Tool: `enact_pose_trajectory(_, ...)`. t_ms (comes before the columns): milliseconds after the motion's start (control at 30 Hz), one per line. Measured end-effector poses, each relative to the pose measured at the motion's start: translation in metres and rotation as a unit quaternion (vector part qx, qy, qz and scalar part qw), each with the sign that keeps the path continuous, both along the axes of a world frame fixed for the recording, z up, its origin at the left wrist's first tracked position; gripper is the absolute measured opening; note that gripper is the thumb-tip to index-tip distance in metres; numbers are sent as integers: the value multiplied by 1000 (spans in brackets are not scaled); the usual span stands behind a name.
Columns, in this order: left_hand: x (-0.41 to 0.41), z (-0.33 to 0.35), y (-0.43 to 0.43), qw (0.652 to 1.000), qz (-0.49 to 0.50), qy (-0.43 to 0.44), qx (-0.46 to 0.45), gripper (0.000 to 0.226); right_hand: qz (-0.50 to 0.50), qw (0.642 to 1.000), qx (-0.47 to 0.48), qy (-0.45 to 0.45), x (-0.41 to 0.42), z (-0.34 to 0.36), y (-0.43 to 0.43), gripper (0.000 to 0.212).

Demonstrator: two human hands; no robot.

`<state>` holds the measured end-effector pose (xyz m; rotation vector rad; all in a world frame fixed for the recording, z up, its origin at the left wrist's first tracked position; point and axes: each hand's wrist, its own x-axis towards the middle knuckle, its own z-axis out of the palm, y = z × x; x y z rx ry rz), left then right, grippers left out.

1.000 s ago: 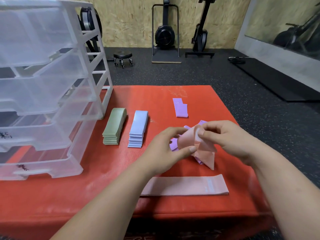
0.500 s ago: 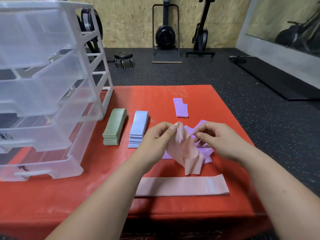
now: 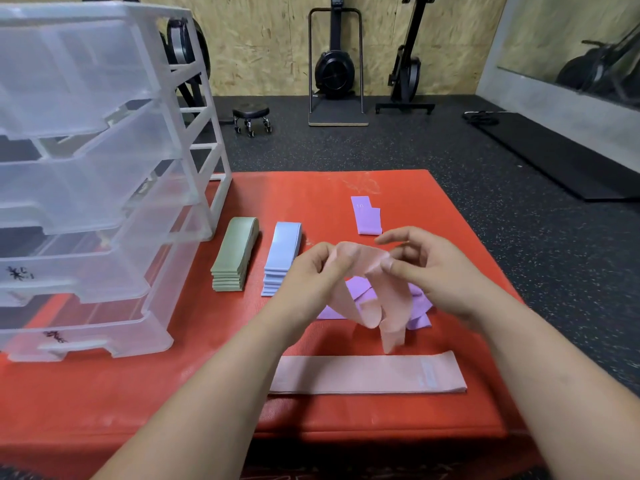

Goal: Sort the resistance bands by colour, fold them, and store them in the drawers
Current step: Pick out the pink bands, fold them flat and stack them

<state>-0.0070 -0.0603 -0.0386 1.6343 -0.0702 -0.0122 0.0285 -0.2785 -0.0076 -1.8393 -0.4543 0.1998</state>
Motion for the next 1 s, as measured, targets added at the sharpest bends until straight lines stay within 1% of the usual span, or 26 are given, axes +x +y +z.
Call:
enact_pose_trajectory(33, 2, -3, 2, 1000, 11, -1, 20, 55, 0, 1000, 18, -2, -1, 6, -1, 27)
enact_pose_trajectory(100, 4, -6, 5, 997, 43, -11, 55, 34, -15, 999, 23, -28, -3, 15, -3, 21)
enact_pose_trajectory(167, 7, -7, 8, 996, 63, -18, 68, 16, -43, 998, 5, -56, -3, 21, -5, 20)
enact_pose_trajectory(233, 11, -9, 12, 993, 78, -20, 81, 9, -72, 993, -36, -86, -2, 22, -8, 14)
enact_pose_trajectory(267, 12, -10, 15, 991, 83, -19, 99, 10, -87, 989, -62, -98, -1, 21, -11, 8)
enact_pose_trajectory(300, 12, -11, 18, 990, 82, -15, 117, 11, -101, 984, -93, -110, 0, 18, -14, 9)
enact_pose_trajectory(367, 13, -16, 25, 989, 71, -7, 133, 12, -132, 973, -143, -125, 4, 13, -20, 20)
enact_pose_trajectory(433, 14, -20, 31, 987, 59, -7, 151, 12, -146, 965, -176, -127, 7, 11, -26, 28)
enact_pose_trajectory(533, 15, -22, 36, 984, 58, -4, 165, 8, -159, 958, -204, -121, 10, 7, -36, 33)
enact_pose_trajectory(600, 15, -23, 38, 983, 64, -2, 171, 10, -173, 953, -216, -122, 12, 5, -42, 36)
enact_pose_trajectory(667, 16, -24, 39, 981, 56, 2, 186, 15, -178, 957, -197, -112, 12, 5, -45, 38)
enact_pose_trajectory(700, 16, -25, 39, 977, 49, 3, 207, 17, -180, 960, -186, -110, 12, 5, -46, 39)
enact_pose_trajectory(767, 15, -28, 38, 959, 35, 4, 280, 17, -186, 958, -184, -116, 12, 5, -47, 41)
enact_pose_trajectory(867, 10, -27, 36, 909, 18, 7, 415, 10, -197, 946, -225, -124, 12, 2, -51, 39)
enact_pose_trajectory(900, 9, -26, 36, 897, 17, 11, 441, 6, -200, 941, -243, -125, 12, 0, -54, 38)
enact_pose_trajectory(933, 8, -26, 35, 893, 18, 19, 449, 5, -204, 936, -259, -124, 13, -1, -56, 37)
enact_pose_trajectory(1000, 7, -24, 34, 900, 17, 43, 433, 11, -212, 929, -278, -123, 14, -5, -61, 36)
